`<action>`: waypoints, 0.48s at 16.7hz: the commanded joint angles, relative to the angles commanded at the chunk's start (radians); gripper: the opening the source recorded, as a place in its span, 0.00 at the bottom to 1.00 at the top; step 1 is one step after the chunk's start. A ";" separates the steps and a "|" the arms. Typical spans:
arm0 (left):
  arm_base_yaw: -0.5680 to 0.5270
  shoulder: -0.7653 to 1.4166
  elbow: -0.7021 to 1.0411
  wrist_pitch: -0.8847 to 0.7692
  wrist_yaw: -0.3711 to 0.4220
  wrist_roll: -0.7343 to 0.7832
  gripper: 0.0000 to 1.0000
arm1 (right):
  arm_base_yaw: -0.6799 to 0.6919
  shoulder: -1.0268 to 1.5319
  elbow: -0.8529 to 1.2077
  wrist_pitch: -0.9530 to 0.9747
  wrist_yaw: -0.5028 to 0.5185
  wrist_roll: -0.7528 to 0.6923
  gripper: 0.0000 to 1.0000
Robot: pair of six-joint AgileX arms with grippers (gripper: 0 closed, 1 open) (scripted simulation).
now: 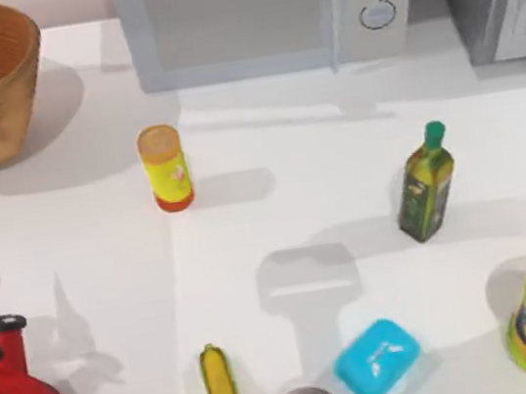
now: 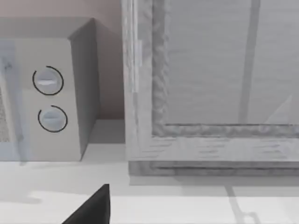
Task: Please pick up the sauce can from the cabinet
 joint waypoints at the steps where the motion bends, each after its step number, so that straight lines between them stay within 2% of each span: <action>1: 0.000 0.000 0.000 0.000 0.000 0.000 1.00 | 0.000 0.000 0.000 0.000 0.000 0.000 1.00; 4: 0.000 0.000 0.000 0.000 0.000 0.000 1.00 | 0.005 0.027 0.032 -0.006 0.003 0.001 1.00; 8: 0.000 0.000 0.000 0.000 0.000 0.000 1.00 | 0.029 0.181 0.221 -0.050 0.026 0.007 1.00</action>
